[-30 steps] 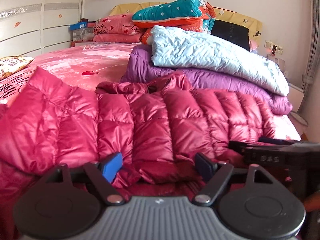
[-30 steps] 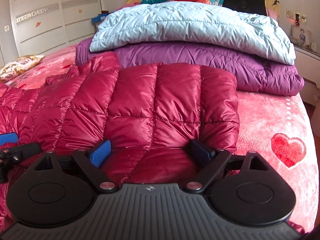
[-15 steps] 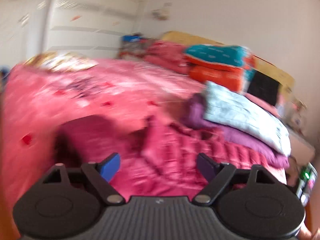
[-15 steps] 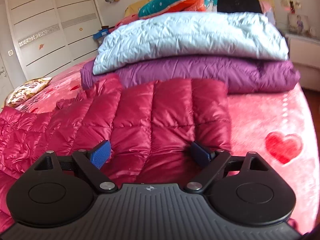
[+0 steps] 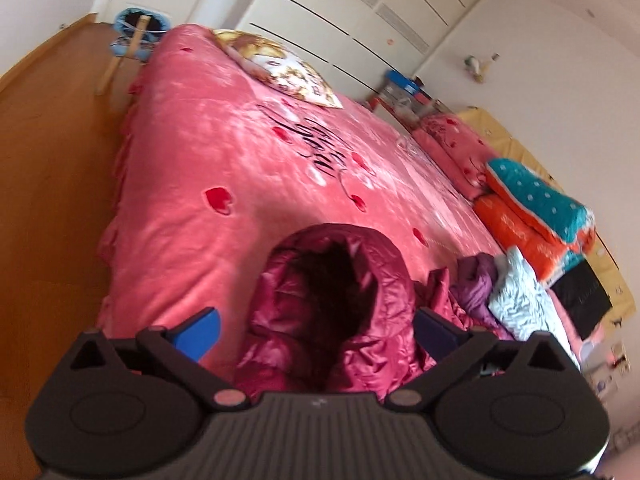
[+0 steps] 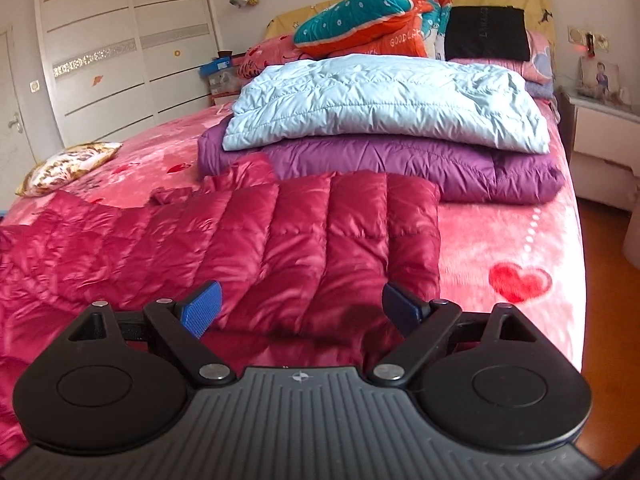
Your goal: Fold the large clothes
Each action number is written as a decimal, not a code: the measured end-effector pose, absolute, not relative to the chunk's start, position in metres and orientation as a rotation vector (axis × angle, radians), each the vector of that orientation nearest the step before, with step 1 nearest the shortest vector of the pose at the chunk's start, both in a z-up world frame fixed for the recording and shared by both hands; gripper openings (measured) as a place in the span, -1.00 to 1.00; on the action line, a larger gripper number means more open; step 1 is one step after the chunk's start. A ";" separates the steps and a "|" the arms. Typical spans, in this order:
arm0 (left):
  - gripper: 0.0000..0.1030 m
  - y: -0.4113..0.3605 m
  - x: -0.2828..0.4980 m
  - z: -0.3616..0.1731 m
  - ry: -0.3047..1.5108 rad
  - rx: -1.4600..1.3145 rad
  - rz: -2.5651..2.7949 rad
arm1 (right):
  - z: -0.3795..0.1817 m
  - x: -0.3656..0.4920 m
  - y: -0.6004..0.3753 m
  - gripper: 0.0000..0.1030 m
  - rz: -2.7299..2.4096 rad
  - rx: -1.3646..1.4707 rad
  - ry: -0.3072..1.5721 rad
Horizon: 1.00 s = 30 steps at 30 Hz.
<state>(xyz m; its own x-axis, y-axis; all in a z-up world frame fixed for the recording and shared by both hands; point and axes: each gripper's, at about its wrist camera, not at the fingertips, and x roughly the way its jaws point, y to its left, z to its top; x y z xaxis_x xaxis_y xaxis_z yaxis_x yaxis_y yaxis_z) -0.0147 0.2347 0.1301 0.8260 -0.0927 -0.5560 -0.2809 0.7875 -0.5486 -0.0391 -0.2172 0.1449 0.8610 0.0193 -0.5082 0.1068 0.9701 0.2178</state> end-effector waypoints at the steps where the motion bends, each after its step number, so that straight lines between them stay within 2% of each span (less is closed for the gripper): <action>1: 0.98 0.237 -0.017 0.129 0.601 -0.677 0.111 | 0.148 -0.051 -0.215 1.00 -0.047 0.251 0.536; 9: 0.98 0.254 -0.034 0.122 0.568 -0.732 0.064 | 0.150 -0.112 -0.200 1.00 -0.056 0.233 0.579; 15: 0.97 0.251 -0.025 0.099 0.655 -0.644 0.024 | 0.159 -0.165 -0.190 1.00 -0.055 0.189 0.580; 27: 0.77 0.240 -0.001 0.061 0.759 -0.580 -0.026 | 0.175 -0.231 -0.195 1.00 -0.132 0.224 0.565; 30: 0.64 0.233 0.007 0.056 0.781 -0.561 -0.038 | 0.172 -0.230 -0.198 1.00 -0.151 0.223 0.575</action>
<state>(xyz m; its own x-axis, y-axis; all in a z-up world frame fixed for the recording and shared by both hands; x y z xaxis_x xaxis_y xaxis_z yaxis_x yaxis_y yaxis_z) 0.0071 0.2333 0.0562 0.7174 -0.2352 -0.6558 -0.1700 0.8537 -0.4922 -0.2297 -0.1975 0.1721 0.8290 -0.0789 -0.5537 0.2027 0.9651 0.1660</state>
